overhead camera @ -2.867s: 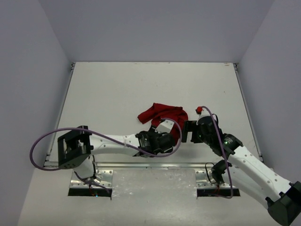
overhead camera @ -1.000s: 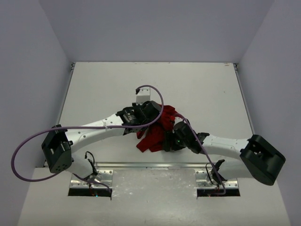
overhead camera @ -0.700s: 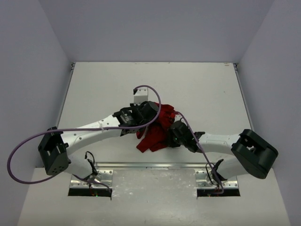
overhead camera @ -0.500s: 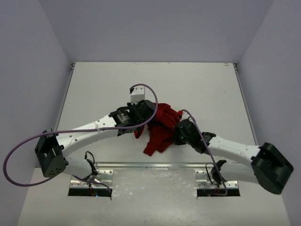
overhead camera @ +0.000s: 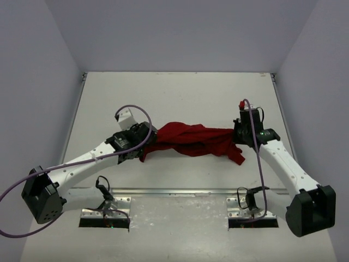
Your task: Fold and stack the t-shirts
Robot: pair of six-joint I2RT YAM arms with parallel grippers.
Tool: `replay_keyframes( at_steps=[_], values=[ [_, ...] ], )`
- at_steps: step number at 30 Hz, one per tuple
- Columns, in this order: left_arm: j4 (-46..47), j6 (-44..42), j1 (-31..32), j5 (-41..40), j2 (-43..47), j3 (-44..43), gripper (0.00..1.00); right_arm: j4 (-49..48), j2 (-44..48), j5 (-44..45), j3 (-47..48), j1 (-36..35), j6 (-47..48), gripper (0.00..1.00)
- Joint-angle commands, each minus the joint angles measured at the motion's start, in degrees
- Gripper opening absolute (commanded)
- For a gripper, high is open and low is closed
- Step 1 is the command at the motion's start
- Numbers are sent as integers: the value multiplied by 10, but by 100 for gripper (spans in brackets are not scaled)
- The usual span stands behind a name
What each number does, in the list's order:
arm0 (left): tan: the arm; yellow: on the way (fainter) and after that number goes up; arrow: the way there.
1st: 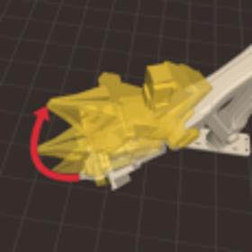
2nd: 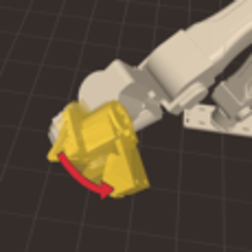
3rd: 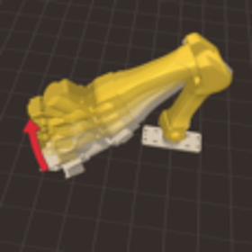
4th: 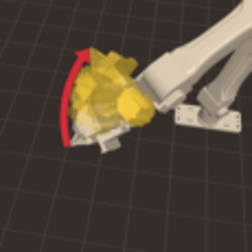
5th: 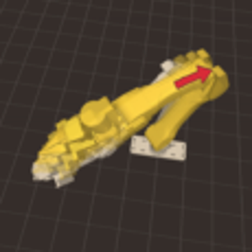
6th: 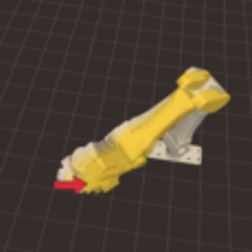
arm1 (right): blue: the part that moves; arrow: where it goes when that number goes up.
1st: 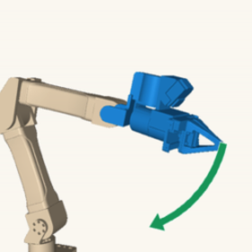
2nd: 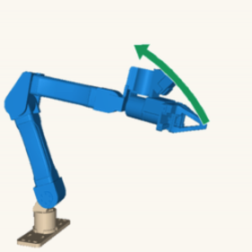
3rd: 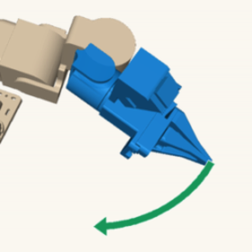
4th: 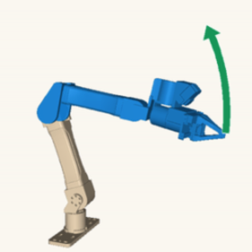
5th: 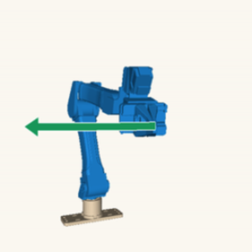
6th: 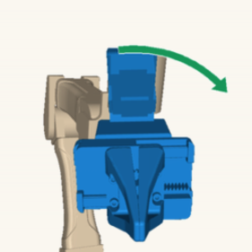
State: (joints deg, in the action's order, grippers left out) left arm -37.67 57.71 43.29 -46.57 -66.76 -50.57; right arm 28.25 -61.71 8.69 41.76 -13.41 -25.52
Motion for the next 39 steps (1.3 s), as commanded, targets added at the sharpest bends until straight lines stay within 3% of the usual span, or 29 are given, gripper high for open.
replay_keyframes(
  at_steps=[1,3,4,7,8,9,10,12,18,21,26,33,39],
  values=[
    [3,66,-14,0,29,57,0,41,-64,21,78,34,40,2],
    [12,70,-15,9,41,84,0,53,-113,17,122,39,54,3],
    [13,70,-16,11,43,95,0,78,-150,12,173,40,62,10],
    [14,69,-16,9,47,105,0,80,-147,-52,228,40,66,31],
    [12,67,-16,7,50,107,1,80,-140,-62,237,40,62,52],
    [9,64,-16,8,51,108,0,87,-134,-77,249,40,56,93],
    [7,67,-16,7,56,109,0,89,-127,-83,249,40,55,99],
    [3,65,-16,8,64,115,0,95,-102,-89,230,40,49,99],
    [-5,49,-16,10,91,102,0,-5,25,-115,-50,39,-29,99],
    [-13,35,-16,2,96,85,0,-35,61,-110,-117,40,-48,99],
    [-20,23,-17,-2,95,76,0,-34,6,-71,-121,61,-59,98],
    [-18,-5,-17,2,91,71,0,-85,23,-87,-145,82,-71,92],
    [-12,-29,-17,9,94,63,0,-89,5,-153,-134,180,-45,85]
  ],
)
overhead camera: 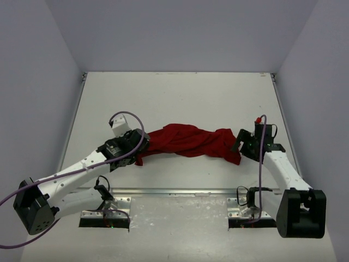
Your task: Fold and stack the t-shirts
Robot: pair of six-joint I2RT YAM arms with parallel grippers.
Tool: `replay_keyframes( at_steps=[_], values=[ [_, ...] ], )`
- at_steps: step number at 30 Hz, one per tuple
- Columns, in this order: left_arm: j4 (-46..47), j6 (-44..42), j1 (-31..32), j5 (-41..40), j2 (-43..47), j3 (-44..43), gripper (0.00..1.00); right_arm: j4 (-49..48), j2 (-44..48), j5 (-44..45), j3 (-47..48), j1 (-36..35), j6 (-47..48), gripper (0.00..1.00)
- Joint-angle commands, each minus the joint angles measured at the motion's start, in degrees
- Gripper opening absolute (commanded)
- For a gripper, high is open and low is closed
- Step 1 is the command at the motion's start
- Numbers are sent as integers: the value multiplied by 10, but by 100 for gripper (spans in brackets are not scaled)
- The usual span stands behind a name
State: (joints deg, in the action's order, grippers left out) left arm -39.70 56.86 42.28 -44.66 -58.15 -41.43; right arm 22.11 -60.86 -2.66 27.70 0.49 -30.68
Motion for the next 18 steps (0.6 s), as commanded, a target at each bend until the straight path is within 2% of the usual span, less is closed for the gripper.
replay_keyframes(
  at_steps=[1,4,10,14,15,16,18],
  values=[
    [9,-25,-7,-9,7,-30,0,-30,-7,-57,7,49,8,82],
    [15,-32,-7,-1,3,-31,1,-57,-18,-97,-5,54,9,67],
    [31,-47,-7,17,1,-28,0,-72,-25,-93,-27,55,15,51],
    [38,-53,-7,27,-2,-26,0,-70,-24,-69,-38,55,17,52],
    [42,-54,-7,29,-3,-25,0,-65,-21,-58,-36,56,16,55],
    [45,-58,-7,31,-3,-25,0,-60,-16,-47,-35,55,14,62],
    [48,-61,-7,35,-6,-26,0,-60,-6,-34,-36,57,12,63]
  ],
)
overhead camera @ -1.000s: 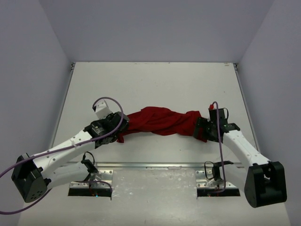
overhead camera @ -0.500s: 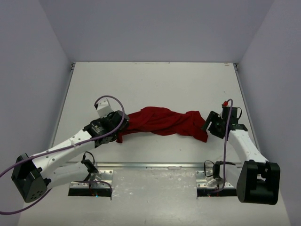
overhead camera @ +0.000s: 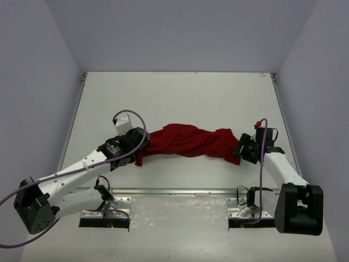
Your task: Fold and stack the t-shirts
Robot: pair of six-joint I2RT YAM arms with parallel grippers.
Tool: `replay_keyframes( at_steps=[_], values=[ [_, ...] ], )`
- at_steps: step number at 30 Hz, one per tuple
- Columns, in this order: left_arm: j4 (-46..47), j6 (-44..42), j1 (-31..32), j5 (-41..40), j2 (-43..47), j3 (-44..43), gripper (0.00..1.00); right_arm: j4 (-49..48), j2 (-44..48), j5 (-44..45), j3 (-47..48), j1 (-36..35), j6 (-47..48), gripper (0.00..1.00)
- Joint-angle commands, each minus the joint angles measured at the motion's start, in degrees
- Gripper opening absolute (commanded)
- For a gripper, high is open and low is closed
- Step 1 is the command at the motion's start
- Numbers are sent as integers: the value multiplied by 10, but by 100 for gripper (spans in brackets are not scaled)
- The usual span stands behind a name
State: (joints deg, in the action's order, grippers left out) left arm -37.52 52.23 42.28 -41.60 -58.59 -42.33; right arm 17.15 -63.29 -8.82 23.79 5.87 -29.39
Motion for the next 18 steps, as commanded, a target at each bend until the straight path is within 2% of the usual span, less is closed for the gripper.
replay_keyframes(
  at_steps=[1,5,9,11,13,16,18],
  values=[
    [27,-16,-7,6,-3,-18,0,-11,18,26,4,4,-1,63],
    [37,-20,-7,16,-5,-16,0,-29,-16,-3,-5,5,-8,60],
    [39,-25,-7,20,-4,-16,0,-48,-17,-16,-12,5,-13,47],
    [39,-27,-7,20,-1,-16,0,-44,-14,-21,-9,5,-9,44],
    [39,-26,-7,19,1,-14,0,-41,-11,-24,-9,5,-5,36],
    [39,-27,-7,21,5,-13,0,-26,21,-11,-11,5,-2,29],
    [39,-27,-7,22,5,-13,0,-16,38,-8,-7,5,1,20]
  ],
)
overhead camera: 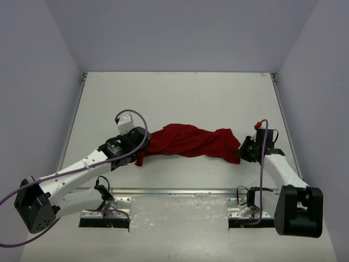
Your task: Fold and stack the t-shirts
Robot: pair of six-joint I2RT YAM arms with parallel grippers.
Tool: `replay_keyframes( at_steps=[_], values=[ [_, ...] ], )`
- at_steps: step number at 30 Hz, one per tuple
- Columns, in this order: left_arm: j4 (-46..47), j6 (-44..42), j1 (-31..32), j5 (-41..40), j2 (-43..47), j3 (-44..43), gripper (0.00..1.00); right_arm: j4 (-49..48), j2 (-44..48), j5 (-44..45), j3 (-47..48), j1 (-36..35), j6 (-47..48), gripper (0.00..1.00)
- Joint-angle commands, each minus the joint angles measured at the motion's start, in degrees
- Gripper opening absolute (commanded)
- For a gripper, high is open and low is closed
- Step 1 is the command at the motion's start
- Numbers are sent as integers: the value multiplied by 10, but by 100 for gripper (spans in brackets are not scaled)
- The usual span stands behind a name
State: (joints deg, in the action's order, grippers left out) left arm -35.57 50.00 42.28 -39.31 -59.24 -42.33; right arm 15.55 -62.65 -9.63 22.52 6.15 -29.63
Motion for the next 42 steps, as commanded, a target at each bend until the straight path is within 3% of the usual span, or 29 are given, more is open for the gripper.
replay_keyframes(
  at_steps=[1,5,11,21,27,28,30,33,34,42],
  values=[
    [19,-6,-7,-2,10,-13,0,9,42,4,10,3,5,19],
    [22,-4,-7,-2,12,-13,0,21,59,-7,17,3,12,1],
    [19,-16,-7,0,18,-25,0,62,121,-49,45,2,11,1],
    [31,-67,-7,38,55,-73,0,161,189,-131,188,3,20,1],
    [45,-121,-6,76,95,-127,0,215,221,-64,294,3,7,2],
    [39,-119,-6,71,96,-129,0,215,201,-65,290,3,5,11],
    [24,-108,-6,53,88,-124,0,209,167,-94,248,2,9,41],
    [-2,-73,-6,29,63,-116,0,183,147,-60,170,2,10,49],
    [-3,-66,-6,28,59,-113,0,166,152,-48,149,3,4,61],
    [26,-74,-6,36,53,-77,0,89,53,-118,89,-1,55,71]
  ],
)
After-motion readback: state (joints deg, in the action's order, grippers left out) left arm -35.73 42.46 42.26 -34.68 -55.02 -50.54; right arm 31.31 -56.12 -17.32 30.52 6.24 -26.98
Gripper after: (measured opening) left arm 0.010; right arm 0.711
